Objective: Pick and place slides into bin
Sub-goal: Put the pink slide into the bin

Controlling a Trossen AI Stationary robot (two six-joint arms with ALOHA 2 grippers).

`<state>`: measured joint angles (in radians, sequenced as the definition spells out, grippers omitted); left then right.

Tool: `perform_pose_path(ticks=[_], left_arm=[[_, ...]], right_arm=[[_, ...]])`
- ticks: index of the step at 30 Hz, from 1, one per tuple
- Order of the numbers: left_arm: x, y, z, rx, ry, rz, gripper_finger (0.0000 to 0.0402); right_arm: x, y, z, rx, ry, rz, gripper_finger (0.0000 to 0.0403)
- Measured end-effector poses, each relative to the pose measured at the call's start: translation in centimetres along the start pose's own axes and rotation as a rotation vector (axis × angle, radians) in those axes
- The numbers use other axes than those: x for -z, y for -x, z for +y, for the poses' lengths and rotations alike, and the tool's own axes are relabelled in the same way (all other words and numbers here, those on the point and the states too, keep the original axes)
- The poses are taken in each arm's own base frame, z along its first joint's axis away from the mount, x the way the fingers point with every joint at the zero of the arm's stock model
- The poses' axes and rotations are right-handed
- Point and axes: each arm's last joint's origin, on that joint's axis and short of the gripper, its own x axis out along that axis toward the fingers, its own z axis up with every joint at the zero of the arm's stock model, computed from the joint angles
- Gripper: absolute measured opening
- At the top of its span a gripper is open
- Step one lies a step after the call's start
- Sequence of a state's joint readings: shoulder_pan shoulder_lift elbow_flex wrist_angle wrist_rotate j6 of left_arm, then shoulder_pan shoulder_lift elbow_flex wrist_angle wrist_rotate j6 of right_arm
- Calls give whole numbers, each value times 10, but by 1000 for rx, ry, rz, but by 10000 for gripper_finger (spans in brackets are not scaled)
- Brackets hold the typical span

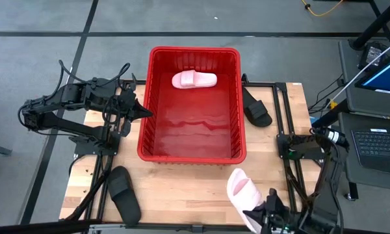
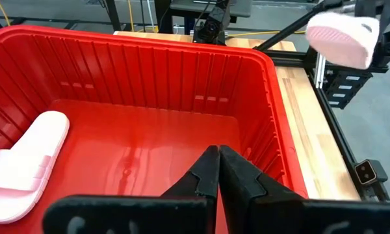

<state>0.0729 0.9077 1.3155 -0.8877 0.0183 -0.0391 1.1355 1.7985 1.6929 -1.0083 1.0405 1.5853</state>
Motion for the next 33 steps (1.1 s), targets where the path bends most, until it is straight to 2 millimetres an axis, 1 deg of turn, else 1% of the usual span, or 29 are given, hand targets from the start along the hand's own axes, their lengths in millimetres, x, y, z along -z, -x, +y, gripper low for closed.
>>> perform_pose_path(ticks=[6, 9, 12, 15, 18, 20, 23, 27, 30, 33], left_arm=[[0, 0, 0, 0, 7, -2, 4], [-3, 0, -1, 17, 9, -27, 1], [-10, 1, -4, 112, 3, -96, 2], [-17, 3, -8, 271, -34, -168, 3], [-21, 5, -15, 417, -112, -223, 1], [-23, 6, -18, 455, -143, -249, 2], [-23, 7, -22, 475, -170, -261, 11], [-23, 4, -25, 468, -209, -260, 34], [-26, -4, -27, 468, -255, -269, 58], [-30, -14, -30, 465, -263, -281, 86]], right_arm=[[-28, -6, 10, 16, 187, -75, 8], [-49, -14, 14, 37, 269, -87, 8], [-73, -25, 18, 55, 336, -71, 8], [-99, -41, 17, 57, 372, -12, 8], [-122, -57, 13, 59, 416, 38, 8], [-135, -67, 9, 72, 441, 50, 8], [-150, -77, 2, 112, 467, 46, 8], [-166, -91, -10, 153, 450, 78, 8], [-178, -103, -19, 174, 435, 106, 9], [-190, -115, -29, 188, 430, 134, 8]])
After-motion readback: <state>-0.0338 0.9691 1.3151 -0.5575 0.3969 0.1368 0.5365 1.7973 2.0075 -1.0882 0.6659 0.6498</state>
